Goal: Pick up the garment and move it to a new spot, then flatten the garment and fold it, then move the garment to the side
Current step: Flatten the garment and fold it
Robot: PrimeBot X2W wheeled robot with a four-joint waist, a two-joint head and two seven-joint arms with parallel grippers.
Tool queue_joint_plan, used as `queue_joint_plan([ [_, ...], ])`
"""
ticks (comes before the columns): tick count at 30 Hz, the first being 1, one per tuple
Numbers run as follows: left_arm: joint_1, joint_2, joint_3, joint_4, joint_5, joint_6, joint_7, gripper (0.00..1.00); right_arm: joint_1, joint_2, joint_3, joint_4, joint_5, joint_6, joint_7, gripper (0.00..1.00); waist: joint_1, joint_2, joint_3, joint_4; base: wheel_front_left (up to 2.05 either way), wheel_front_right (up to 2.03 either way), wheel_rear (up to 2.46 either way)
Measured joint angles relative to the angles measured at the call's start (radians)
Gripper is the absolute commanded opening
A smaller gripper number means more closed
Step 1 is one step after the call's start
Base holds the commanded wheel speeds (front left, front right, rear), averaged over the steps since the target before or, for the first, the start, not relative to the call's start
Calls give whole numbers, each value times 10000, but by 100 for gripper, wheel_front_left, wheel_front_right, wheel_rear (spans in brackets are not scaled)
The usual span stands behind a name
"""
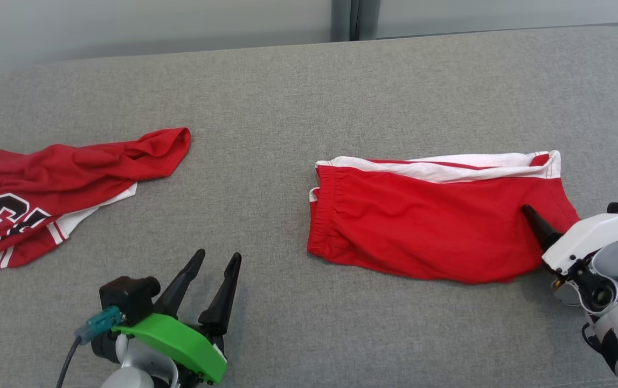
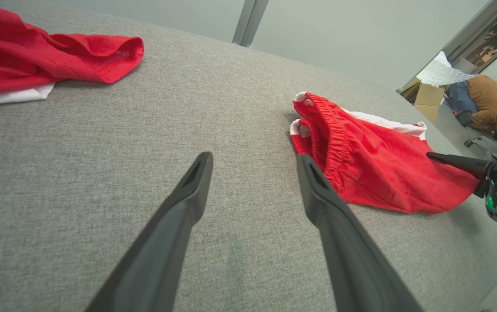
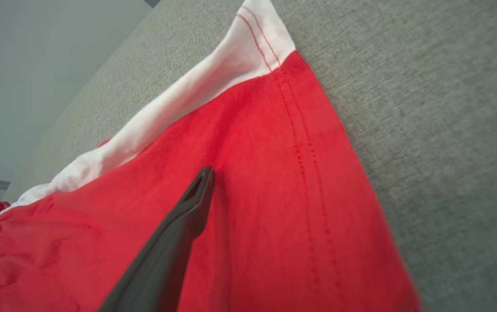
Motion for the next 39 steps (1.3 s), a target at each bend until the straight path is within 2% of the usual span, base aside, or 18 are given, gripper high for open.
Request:
queue_joint_plan([
  [10, -85, 15, -73, -234, 25, 0, 165, 100, -728, -792, 437, 286, -366, -33, 1223, 100, 0, 0, 217, 164, 0, 0, 0],
  [17, -111, 13, -67, -244, 33, 6, 176, 100, -961, -874, 435, 414, -360, -102, 1576, 100, 0, 0, 382, 381, 0, 0, 0],
  [18, -112, 13, -58, -244, 33, 36, 174, 100, -976, -882, 445, 428, -360, -102, 1613, 88, 0, 0, 395, 410, 0, 0, 0],
  [19, -112, 12, -36, -242, 33, 86, 174, 100, -1004, -884, 456, 435, -359, -102, 1678, 49, 0, 0, 408, 430, 0, 0, 0],
  [20, -112, 15, -23, -240, 33, 86, 174, 100, -1052, -884, 460, 447, -359, -102, 1703, 36, 0, 0, 418, 441, 0, 0, 0],
  [21, -112, 13, -23, -240, 33, 86, 174, 100, -1087, -882, 462, 454, -359, -102, 1745, 15, 0, 0, 422, 449, 0, 0, 0],
  [22, -112, 13, -21, -240, 33, 86, 174, 100, -1104, -882, 453, 454, -355, -100, 1753, 0, 0, 0, 422, 453, 0, 0, 0],
  [31, -109, 13, 69, -169, 33, 163, 75, 100, -1144, -874, 330, 454, -155, -2, 1925, 0, 0, 0, 309, 360, 0, 0, 0],
  [39, -108, -109, 27, -128, 31, 163, 73, 100, -1140, -1858, -270, 552, 42, 0, 1900, 0, 0, 0, 165, 282, 0, 0, 0],
])
